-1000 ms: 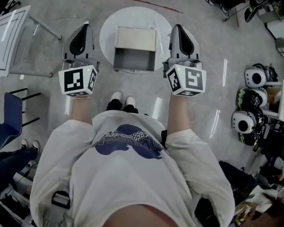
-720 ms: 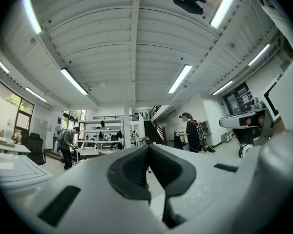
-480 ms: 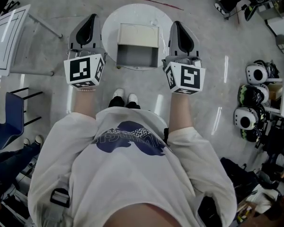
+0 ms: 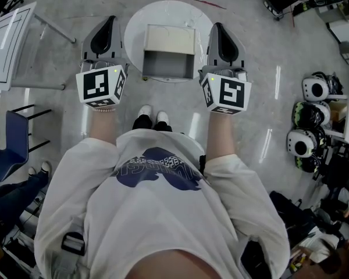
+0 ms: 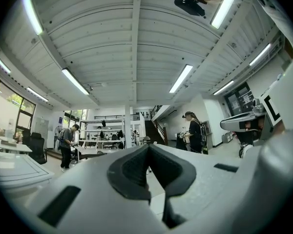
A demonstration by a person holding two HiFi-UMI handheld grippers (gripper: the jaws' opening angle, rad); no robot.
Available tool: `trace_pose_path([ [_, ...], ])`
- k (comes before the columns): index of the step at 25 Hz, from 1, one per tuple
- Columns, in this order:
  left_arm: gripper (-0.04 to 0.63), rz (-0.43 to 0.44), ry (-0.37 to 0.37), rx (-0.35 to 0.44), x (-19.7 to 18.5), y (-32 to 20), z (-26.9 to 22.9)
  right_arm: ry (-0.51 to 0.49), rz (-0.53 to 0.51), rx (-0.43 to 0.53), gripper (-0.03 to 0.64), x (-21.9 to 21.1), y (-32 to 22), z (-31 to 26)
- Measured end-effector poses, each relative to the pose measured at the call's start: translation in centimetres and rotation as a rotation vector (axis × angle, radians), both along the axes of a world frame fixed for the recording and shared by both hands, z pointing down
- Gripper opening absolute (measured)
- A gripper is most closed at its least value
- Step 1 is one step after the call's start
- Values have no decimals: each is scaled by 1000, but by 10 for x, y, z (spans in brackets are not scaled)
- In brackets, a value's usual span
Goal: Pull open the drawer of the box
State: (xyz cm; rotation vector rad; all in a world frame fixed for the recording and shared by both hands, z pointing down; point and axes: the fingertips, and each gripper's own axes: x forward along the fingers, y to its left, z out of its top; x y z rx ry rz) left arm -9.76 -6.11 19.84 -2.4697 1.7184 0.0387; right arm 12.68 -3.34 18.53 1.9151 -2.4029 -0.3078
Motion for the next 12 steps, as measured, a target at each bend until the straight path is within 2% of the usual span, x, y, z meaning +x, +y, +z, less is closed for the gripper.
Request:
trace_pose_path([
  [12,6,-11,-13,3,-6,-3,0,17,-2,6,-3,-3,-4,-3],
])
